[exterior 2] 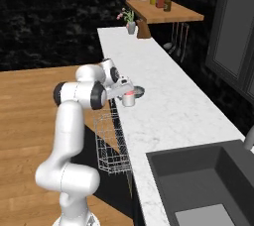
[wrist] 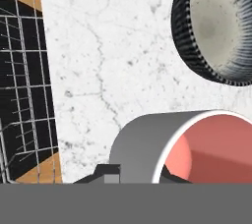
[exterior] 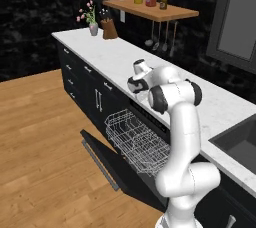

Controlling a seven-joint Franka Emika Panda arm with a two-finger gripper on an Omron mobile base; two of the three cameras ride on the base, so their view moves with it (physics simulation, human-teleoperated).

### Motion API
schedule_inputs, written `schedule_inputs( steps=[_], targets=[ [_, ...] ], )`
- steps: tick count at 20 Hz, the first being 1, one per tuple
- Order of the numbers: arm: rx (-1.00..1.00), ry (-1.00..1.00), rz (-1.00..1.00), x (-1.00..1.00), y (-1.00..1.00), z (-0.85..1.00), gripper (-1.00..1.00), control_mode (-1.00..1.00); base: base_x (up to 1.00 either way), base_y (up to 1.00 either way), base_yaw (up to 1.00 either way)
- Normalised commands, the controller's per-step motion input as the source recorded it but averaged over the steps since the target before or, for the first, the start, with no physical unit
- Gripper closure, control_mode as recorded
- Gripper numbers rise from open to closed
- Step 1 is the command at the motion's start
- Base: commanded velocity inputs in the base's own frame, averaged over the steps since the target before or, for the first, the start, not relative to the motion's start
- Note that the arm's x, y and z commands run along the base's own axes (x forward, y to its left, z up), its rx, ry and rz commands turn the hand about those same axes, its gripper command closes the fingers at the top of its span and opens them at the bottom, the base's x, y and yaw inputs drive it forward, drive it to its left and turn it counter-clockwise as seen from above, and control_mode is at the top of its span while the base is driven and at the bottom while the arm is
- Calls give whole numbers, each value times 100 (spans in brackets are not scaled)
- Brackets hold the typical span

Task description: Pick up the cup and bowl from the counter, place them in the dishwasher, and close the dishwasher door.

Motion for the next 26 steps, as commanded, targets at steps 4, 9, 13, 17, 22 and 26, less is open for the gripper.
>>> schedule_inputs(
  steps=[4,9,13,17,22,26],
  targets=[
    [0,0,0,-99,90,10,100,-100,0,0,0],
    [0,0,0,-100,100,2,100,-100,0,0,0],
    [0,0,1,-79,96,-35,100,-100,0,0,0],
    [-2,2,11,-6,49,-95,100,-100,0,0,0],
    [-1,2,20,26,4,-84,100,-100,0,0,0],
    [-4,0,17,52,-2,-61,100,-100,0,0,0]
  ],
)
